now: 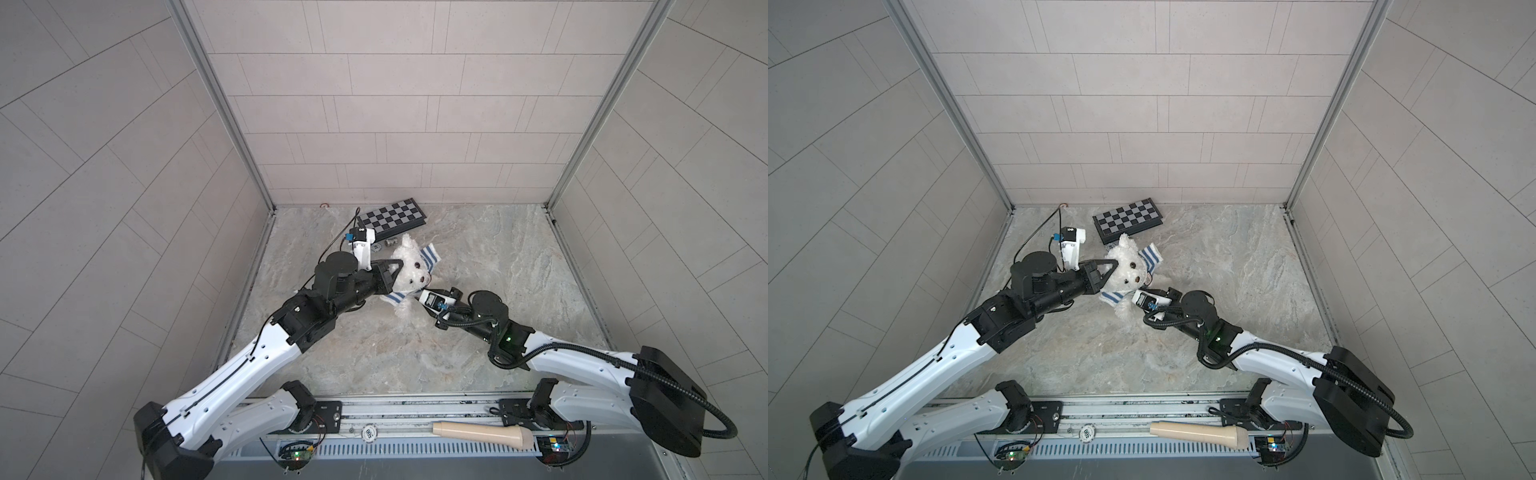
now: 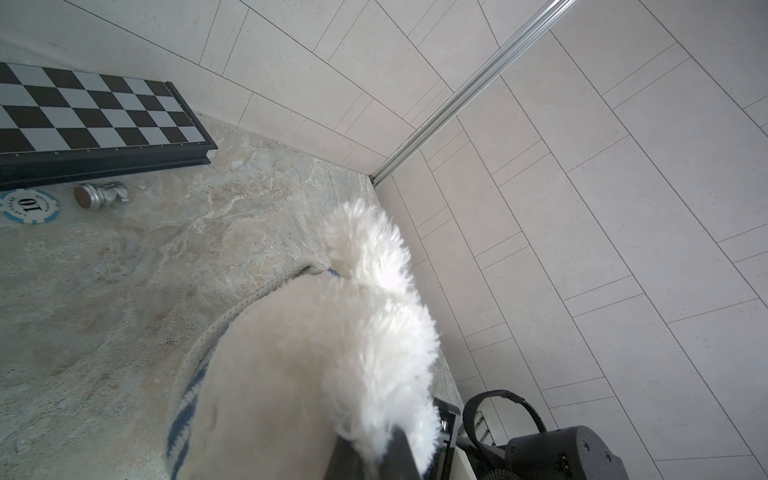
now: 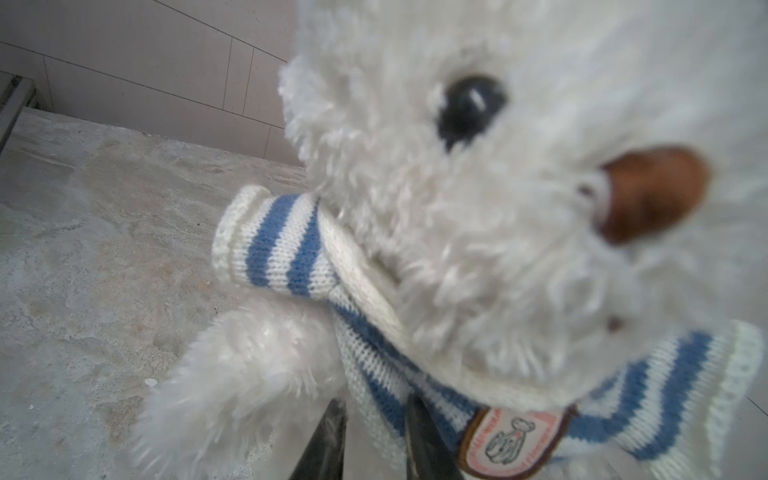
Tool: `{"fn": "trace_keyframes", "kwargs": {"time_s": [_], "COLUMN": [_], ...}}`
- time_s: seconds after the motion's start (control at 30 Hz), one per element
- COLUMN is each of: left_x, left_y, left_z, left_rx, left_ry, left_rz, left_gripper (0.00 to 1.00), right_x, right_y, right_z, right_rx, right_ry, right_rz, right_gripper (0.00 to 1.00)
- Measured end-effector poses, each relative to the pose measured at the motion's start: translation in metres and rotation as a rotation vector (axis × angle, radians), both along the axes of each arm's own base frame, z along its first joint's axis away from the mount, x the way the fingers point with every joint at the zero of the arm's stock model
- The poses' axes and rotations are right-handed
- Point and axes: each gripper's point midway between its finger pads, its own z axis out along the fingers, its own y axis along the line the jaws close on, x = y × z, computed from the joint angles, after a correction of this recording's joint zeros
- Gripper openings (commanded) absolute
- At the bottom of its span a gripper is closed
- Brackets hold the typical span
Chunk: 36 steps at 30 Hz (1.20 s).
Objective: Dress the teddy bear
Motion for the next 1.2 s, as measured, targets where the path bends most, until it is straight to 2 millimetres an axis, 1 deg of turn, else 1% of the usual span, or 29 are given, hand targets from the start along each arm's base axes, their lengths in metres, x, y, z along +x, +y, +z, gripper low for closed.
{"fn": "trace_keyframes", "kwargs": {"time_s": [0.1,0.27,0.53,0.67,0.73,0.87,1.03,1.2], "left_x": [0.001,0.002,0.007,0.01,0.012,0.017,0.026,0.035], "left_y": [-0.001,0.0,0.002,0.005,0.007,0.011,0.022,0.034], "left_z": [0.0,-0.003,-0.007,-0.011,-0.013,-0.014,-0.018,-0.02], "left_rx": [-0.011,-0.025,-0.062,-0.072,-0.076,-0.086,-0.088,-0.091], "left_ry": [0.006,0.022,0.05,0.067,0.074,0.083,0.095,0.101], "left_rz": [0.002,0.01,0.032,0.04,0.045,0.058,0.087,0.12], "left_gripper": [0.0,0.0,0.0,0.0,0.0,0.0,0.0,0.0], "right_x": [0.004,0.008,0.017,0.018,0.016,0.011,0.005,-0.01], "right_y": [0.001,0.004,0.011,0.015,0.018,0.024,0.025,0.026], "right_z": [-0.005,-0.013,-0.018,-0.025,-0.027,-0.025,-0.025,-0.02], "right_rx": [-0.029,-0.075,-0.116,-0.151,-0.171,-0.201,-0.237,-0.256], "right_ry": [-0.016,-0.055,-0.139,-0.166,-0.178,-0.204,-0.22,-0.245], "right_rz": [-0.01,-0.02,-0.05,-0.06,-0.061,-0.056,-0.046,-0.017], "right_gripper": [0.28,0.21,0.19,0.03,0.0,0.0,0.0,0.0]}}
